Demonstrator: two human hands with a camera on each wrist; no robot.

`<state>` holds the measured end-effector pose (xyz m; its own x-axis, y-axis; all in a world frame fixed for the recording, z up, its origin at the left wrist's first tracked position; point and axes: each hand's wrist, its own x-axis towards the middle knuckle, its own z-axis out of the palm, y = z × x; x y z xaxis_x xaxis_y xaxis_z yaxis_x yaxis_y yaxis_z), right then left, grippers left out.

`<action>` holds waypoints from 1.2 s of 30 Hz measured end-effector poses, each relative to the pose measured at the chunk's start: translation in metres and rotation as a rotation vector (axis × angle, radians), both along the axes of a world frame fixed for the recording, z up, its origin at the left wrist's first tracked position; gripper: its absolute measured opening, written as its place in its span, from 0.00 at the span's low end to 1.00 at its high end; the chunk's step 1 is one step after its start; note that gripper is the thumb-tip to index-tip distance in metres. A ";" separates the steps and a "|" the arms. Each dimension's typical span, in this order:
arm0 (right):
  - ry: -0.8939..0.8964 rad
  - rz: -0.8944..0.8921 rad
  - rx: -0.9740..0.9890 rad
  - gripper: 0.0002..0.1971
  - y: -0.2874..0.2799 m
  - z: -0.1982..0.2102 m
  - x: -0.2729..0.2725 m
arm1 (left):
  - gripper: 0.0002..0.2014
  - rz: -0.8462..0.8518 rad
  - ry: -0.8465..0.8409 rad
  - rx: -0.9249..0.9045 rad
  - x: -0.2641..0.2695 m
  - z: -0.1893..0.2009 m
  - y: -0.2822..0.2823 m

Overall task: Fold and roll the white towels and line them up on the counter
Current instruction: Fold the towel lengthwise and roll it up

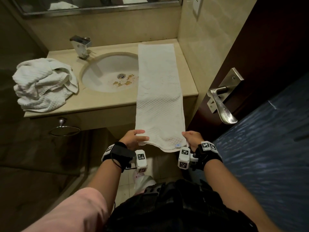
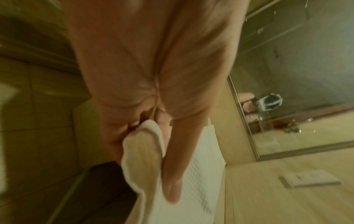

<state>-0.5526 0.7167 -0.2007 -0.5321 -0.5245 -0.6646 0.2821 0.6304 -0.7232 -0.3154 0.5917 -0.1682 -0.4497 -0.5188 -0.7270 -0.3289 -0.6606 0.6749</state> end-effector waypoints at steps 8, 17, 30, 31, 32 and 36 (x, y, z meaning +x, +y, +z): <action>-0.135 -0.030 -0.166 0.07 0.014 0.011 0.013 | 0.30 -0.048 0.045 -0.009 0.008 0.018 -0.007; -0.135 -0.002 -0.088 0.03 0.018 0.011 0.019 | 0.33 -0.089 0.051 -0.055 0.009 0.033 -0.016; -0.146 -0.022 0.030 0.08 0.021 0.025 0.004 | 0.25 -0.085 -0.057 -0.080 0.016 0.034 -0.010; -0.139 -0.027 0.040 0.07 0.021 0.027 0.003 | 0.24 -0.074 -0.059 -0.070 0.017 0.033 -0.009; -0.135 -0.034 0.049 0.07 0.020 0.028 0.003 | 0.24 -0.064 -0.059 -0.064 0.017 0.033 -0.008; -0.130 -0.056 0.073 0.01 0.021 0.035 0.006 | 0.21 0.047 -0.087 -0.100 0.020 0.023 -0.004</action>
